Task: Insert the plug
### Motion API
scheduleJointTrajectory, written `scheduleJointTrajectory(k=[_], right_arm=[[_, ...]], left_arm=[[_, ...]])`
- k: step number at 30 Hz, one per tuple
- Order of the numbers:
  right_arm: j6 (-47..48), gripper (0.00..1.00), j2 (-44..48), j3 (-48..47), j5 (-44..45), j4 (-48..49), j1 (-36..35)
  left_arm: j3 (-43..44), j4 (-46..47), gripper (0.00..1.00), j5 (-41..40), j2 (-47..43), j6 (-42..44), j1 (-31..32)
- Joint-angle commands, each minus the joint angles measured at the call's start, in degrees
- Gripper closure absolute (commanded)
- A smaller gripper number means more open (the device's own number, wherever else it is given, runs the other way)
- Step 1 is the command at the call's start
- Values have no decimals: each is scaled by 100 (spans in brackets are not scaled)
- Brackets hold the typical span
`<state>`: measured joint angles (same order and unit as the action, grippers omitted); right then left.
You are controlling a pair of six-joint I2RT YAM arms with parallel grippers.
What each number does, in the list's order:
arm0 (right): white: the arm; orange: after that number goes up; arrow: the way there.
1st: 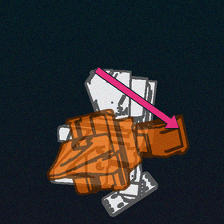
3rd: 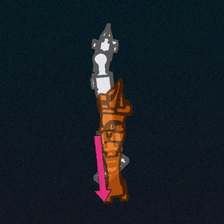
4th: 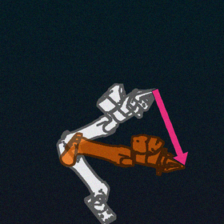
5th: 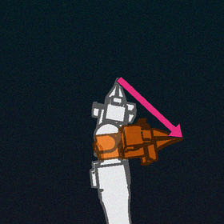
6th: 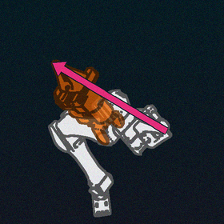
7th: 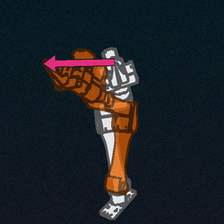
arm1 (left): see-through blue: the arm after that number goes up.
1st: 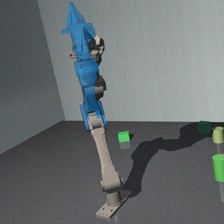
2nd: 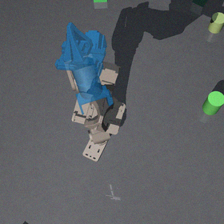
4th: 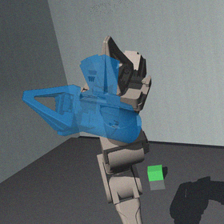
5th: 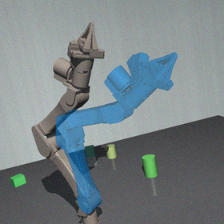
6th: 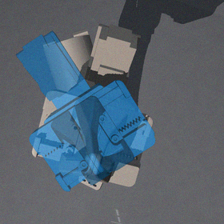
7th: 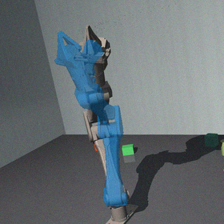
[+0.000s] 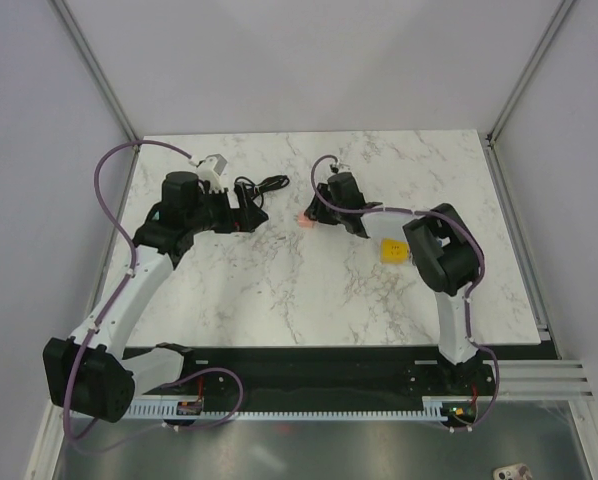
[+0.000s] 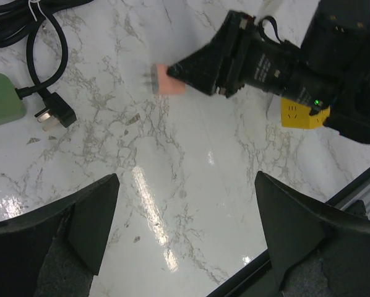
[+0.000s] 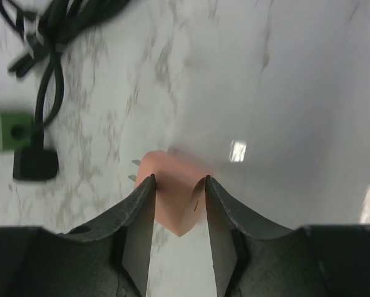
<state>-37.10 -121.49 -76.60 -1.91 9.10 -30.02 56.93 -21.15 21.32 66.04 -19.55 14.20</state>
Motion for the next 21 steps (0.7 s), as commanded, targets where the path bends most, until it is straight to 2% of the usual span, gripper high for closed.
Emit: scheduleJointTrajectory(k=[1, 7, 12, 17, 21], right_arm=[[380, 55, 535, 1145, -293, -947, -416], [-42, 49, 1891, 2297, -423, -691, -733], [-578, 46, 2664, 3132, -643, -217, -1189], [-421, 43, 3043, 3161, -723, -417, -1296], [-52, 36, 3193, 2826, -539, -1180, -1305]], left_arm=[[-15, 111, 3, -198, 163, -92, -22], [187, -344, 4, -241, 559, 83, 4], [39, -724, 3, -611, 314, 110, 4], [-146, -1031, 3, -454, -152, -198, 4], [-164, -1189, 2, -14, -276, -260, 4]])
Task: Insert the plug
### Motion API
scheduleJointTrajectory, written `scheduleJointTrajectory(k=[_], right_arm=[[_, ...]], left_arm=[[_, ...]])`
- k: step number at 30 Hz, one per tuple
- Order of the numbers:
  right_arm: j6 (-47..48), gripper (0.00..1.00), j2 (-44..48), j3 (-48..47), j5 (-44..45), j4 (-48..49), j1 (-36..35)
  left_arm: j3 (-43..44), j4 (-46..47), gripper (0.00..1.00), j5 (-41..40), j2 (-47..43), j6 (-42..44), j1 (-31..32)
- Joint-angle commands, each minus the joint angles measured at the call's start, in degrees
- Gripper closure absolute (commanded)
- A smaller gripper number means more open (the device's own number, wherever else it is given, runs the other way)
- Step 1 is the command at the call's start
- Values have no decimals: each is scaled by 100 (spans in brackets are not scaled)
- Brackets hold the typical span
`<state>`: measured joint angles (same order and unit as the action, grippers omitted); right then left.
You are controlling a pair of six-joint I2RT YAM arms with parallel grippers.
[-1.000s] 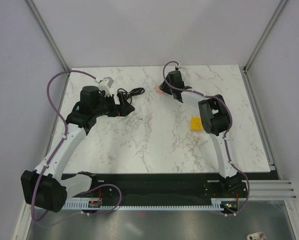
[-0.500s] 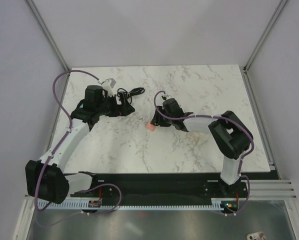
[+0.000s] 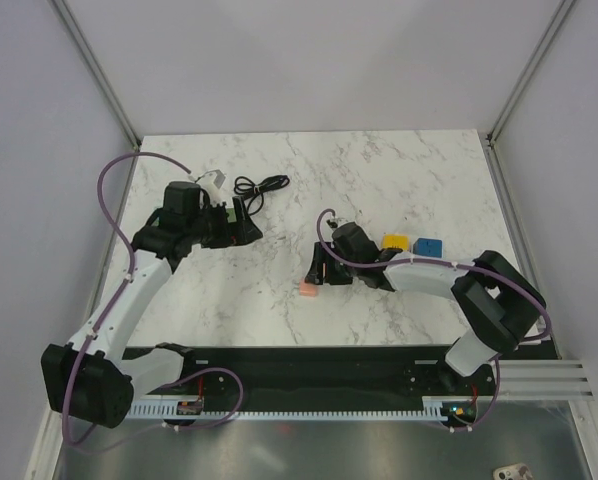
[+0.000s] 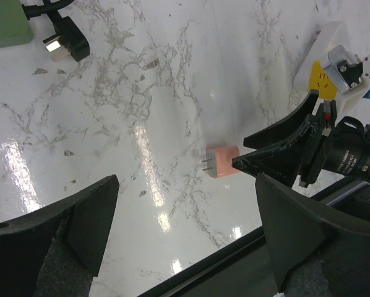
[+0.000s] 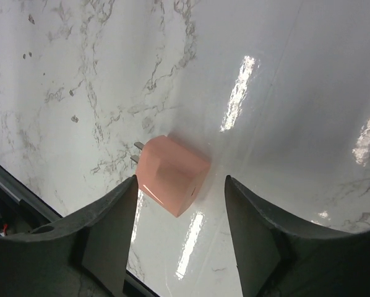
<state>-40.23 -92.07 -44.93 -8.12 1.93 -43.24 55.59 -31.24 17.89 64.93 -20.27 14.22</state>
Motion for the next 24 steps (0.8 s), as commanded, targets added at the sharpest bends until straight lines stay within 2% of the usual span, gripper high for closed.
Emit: scheduleJointTrajectory(k=[1, 3, 7, 14, 19, 22, 24], right_arm=[[479, 33, 260, -411, 82, -562, 26], [857, 29, 269, -639, -49, -824, 18], [2295, 23, 251, -1026, -190, -1326, -26], [4362, 24, -399, -1598, -251, -1749, -333], [4901, 22, -584, -1756, -383, -1951, -501], [5024, 22, -715, -1783, -436, -1951, -606], [5103, 24, -900, -1835, -340, -2030, -746]], left_arm=[[-31, -224, 2, 355, -217, -179, -7], [-48, -277, 0, 347, -401, -144, -7], [-75, -330, 0, 347, -639, -275, -59], [48, -453, 2, 425, -911, -609, -156], [241, -602, 7, 461, -1131, -776, -305], [224, -628, 8, 505, -1245, -1013, -612], [215, -550, 8, 767, -1228, -1172, -753]])
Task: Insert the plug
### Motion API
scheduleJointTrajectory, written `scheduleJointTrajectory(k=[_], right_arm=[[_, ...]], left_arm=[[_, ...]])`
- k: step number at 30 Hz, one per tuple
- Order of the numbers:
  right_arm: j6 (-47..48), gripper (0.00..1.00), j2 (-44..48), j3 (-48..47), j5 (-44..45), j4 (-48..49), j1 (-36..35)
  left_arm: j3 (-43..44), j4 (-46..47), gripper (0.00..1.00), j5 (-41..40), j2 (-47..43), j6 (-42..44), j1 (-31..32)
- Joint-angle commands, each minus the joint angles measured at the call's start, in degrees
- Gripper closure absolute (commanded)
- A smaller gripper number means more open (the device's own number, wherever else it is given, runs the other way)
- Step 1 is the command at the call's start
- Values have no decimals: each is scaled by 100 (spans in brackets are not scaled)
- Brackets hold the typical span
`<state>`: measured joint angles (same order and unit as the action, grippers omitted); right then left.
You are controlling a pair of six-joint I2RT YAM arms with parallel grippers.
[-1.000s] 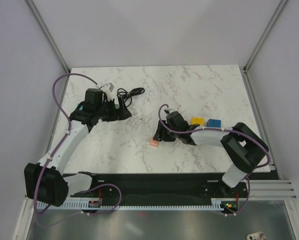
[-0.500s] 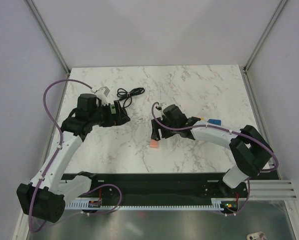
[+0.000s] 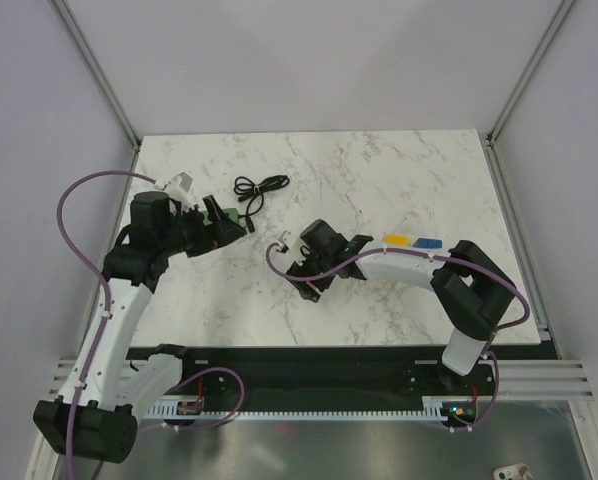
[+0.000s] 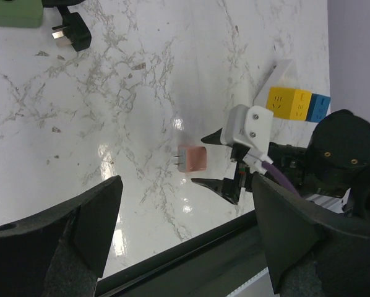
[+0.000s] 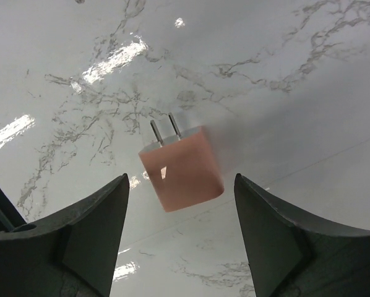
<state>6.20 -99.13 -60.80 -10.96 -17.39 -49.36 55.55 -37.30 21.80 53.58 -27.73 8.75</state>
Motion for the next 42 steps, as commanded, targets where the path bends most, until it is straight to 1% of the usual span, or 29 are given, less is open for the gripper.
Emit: scheduleJointTrajectory(k=[1, 3, 8, 10, 11, 13, 14, 15, 16, 17, 18, 19, 20, 21, 22, 23, 24, 25, 26, 27, 28, 30, 33, 34, 36, 37, 38, 39, 42], right_arm=[[488, 25, -264, -327, 23, -133, -178], [514, 26, -466, -406, 172, -186, -319], [488, 31, -704, -556, 445, -151, -460], [418, 42, -687, -548, 682, -116, -460], [374, 56, -669, -547, 753, -116, -460], [130, 71, -555, -530, 998, -63, -451], [-20, 83, -511, -521, 1060, -20, -434], [-266, 88, -467, -556, 1061, 7, -373], [-538, 92, -388, -600, 843, -10, -198], [-1315, 96, -353, -670, 615, -36, -83], [-1749, 100, -309, -845, 465, -89, 48], [-2223, 100, -204, -898, 359, -89, 319], [-3324, 100, -125, -899, 79, 6, 444], [-3762, 100, -19, -777, -28, 190, 515], [-4253, 100, 251, -698, -72, 653, 542], [-5067, 100, 402, -601, -99, 927, 533], [-5580, 100, 569, -304, -125, 1261, 533], [-6029, 100, 936, -101, -143, 2160, 533], [-6460, 100, 1105, 84, 66, 2526, 524], [-7265, 100, 1272, 390, 242, 2808, 524], [-7551, 100, 1535, 515, 435, 3281, 481], [-8088, 100, 1738, 700, 1075, 3601, 358], [-8362, 100, 1915, 788, 2024, 3996, 15], [-8580, 100, 1933, 832, 2176, 4302, -159], [-8801, 100, 1933, 937, 2466, 4515, -301], [-8985, 100, 1933, 964, 2720, 4681, -432], [-9083, 100, 1941, 990, 2853, 4753, -503], [-9162, 100, 1942, 1025, 2950, 4849, -556], [-9285, 100, 1942, 991, 3275, 4894, -741]], left_arm=[[228, 91, 9, 490, -59, -461, -268], [255, 161, 9, 693, -6, -497, -400], [255, 170, 11, 764, 30, -357, -506], [185, 170, 12, 720, -23, -243, -515], [158, 170, 13, 694, -84, -199, -515], [79, 162, 15, 624, -137, 20, -515], [53, 162, 15, 606, -190, 91, -515], [35, 162, 16, 641, -199, 188, -515], [9, 162, 18, 650, -225, 354, -506], [0, 153, 18, 650, -260, 425, -506], [0, 161, 20, 589, -304, 469, -498], [17, 179, 23, 554, -322, 539, -463], [26, 205, 25, 518, -331, 558, -436], [35, 223, 26, 466, -357, 566, -401], [52, 301, 30, 457, -366, 549, -305], [35, 372, 31, 465, -383, 523, -234], [26, 442, 32, 439, -418, 496, -155], [-26, 521, 33, 404, -497, 435, 37], [-53, 687, 33, 273, -559, 409, 143], [-123, 776, 33, 211, -612, 356, 327], [-149, 855, 33, 158, -725, 329, 407], [-211, 1154, 32, 96, -823, 207, 644], [-325, 1566, 31, -149, -911, 75, 917], [-404, 1663, 30, -246, -911, -4, 1153], [-492, 1979, 28, -588, -972, -57, 1408], [-579, 2068, 26, -720, -999, -66, 1653], [-624, 2173, 25, -947, -1060, -58, 1769], [-711, 2383, 24, -1045, -1095, -14, 1962], [-870, 2805, 24, -1318, -1113, 100, 2243]])
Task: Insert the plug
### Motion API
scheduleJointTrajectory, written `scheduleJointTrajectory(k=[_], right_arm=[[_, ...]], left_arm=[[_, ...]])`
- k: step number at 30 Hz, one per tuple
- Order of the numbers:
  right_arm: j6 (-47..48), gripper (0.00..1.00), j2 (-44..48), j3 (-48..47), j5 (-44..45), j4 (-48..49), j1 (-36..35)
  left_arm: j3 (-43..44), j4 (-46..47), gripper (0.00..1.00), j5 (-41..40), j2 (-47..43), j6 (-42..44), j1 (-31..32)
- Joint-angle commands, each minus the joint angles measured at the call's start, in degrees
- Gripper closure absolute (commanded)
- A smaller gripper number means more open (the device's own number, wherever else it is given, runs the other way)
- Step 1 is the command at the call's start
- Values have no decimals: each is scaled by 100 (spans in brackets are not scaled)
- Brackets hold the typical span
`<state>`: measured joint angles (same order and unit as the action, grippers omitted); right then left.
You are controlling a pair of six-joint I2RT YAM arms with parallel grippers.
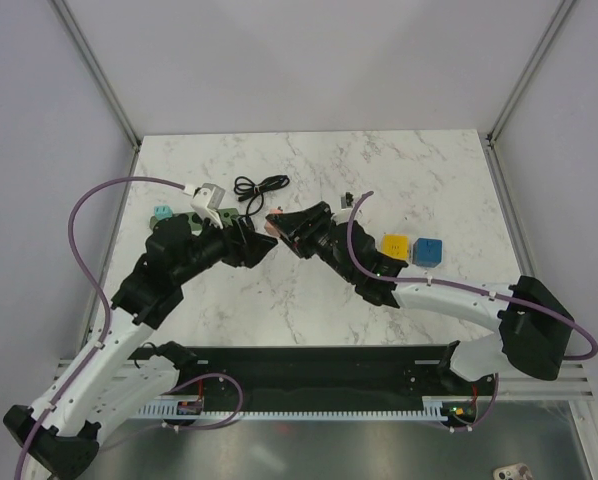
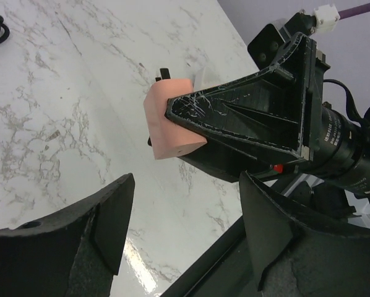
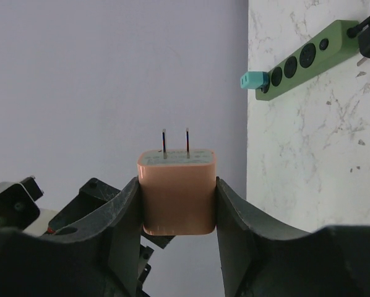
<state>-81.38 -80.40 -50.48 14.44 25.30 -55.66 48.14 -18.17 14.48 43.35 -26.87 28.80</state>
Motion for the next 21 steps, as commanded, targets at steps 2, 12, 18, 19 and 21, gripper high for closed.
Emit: scheduleJointTrajectory(k=[2, 12, 18, 19, 21], right_arm=[[-580, 100, 42, -102, 815, 608, -191], [-808, 100, -116, -129, 797, 949, -367], [-1072, 100, -300, -41, 736, 1284, -437], [-1090, 100, -318, -32, 762, 1337, -472], [-1090, 100, -336, -41, 771, 1355, -507]], left_arm=[[-191, 1052, 25, -770, -55, 77, 337], [-411, 1764, 37, -1219, 120, 208, 574], [-498, 1791, 38, -1342, 253, 244, 680], [-516, 1800, 39, -1377, 244, 235, 680], [-569, 1791, 44, -1430, 183, 226, 697]])
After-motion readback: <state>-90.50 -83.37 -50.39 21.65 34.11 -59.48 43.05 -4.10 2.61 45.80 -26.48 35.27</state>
